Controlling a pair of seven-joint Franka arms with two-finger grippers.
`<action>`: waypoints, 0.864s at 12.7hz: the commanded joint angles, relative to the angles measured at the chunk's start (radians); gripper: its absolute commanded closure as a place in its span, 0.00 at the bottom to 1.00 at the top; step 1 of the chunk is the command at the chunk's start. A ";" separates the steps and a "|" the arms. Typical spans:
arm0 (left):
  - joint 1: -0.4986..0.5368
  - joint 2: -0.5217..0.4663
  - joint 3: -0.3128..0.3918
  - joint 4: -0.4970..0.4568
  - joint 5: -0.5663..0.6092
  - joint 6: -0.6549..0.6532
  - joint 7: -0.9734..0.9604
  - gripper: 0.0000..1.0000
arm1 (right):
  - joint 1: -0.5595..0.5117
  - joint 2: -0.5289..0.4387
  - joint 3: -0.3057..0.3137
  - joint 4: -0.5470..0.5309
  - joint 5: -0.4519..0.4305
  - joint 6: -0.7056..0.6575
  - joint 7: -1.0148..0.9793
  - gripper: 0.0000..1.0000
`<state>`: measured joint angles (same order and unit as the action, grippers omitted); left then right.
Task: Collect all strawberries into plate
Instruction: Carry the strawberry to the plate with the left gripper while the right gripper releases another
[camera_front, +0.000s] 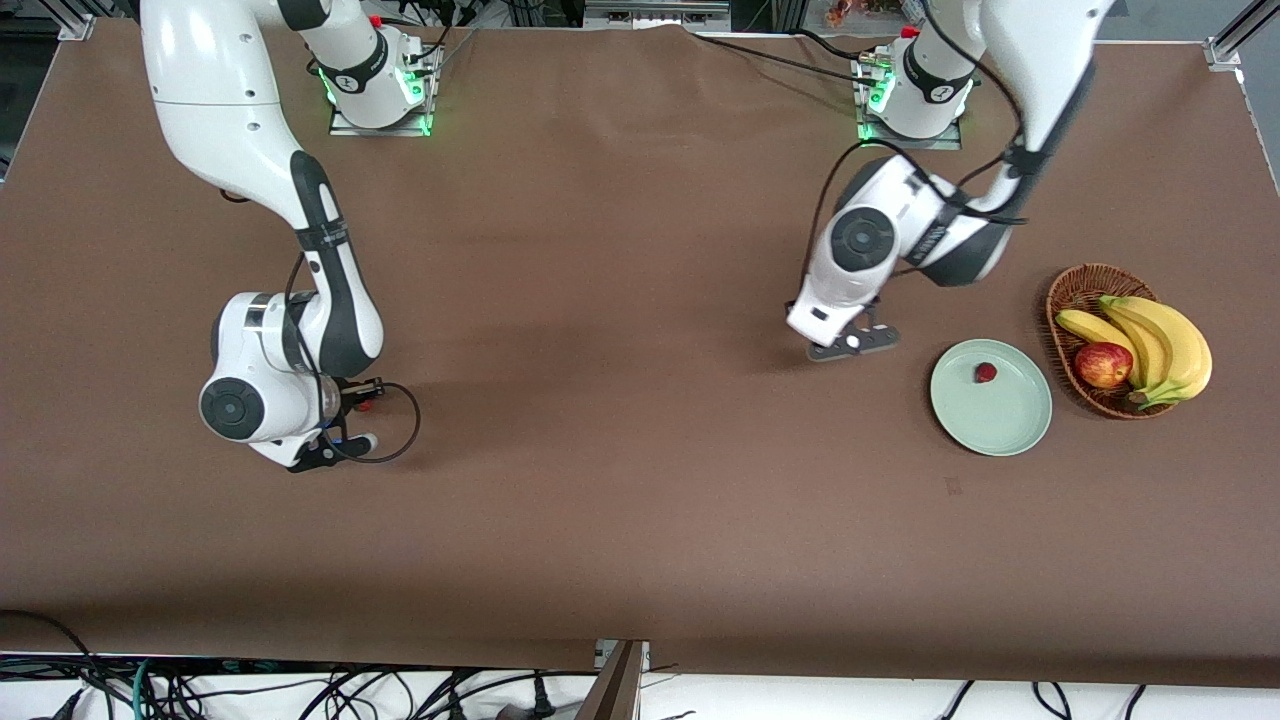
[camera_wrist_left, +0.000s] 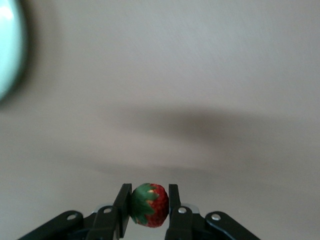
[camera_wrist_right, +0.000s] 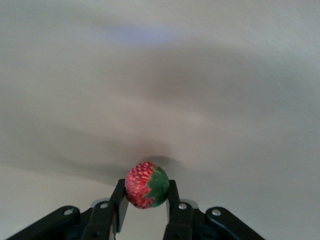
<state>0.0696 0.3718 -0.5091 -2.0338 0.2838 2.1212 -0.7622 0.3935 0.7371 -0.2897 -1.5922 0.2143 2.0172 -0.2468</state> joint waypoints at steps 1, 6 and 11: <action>0.119 -0.002 -0.008 0.082 0.028 -0.081 0.259 1.00 | 0.112 -0.038 0.061 0.006 0.068 0.020 0.258 1.00; 0.333 0.060 -0.005 0.119 0.028 -0.037 0.864 1.00 | 0.359 0.102 0.151 0.213 0.192 0.321 0.925 1.00; 0.424 0.211 0.009 0.132 0.029 0.195 1.127 1.00 | 0.500 0.278 0.247 0.382 0.180 0.748 1.293 0.01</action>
<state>0.4792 0.5144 -0.4927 -1.9384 0.2859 2.2656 0.2960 0.8580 0.9347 -0.0411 -1.3099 0.3873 2.6798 0.9783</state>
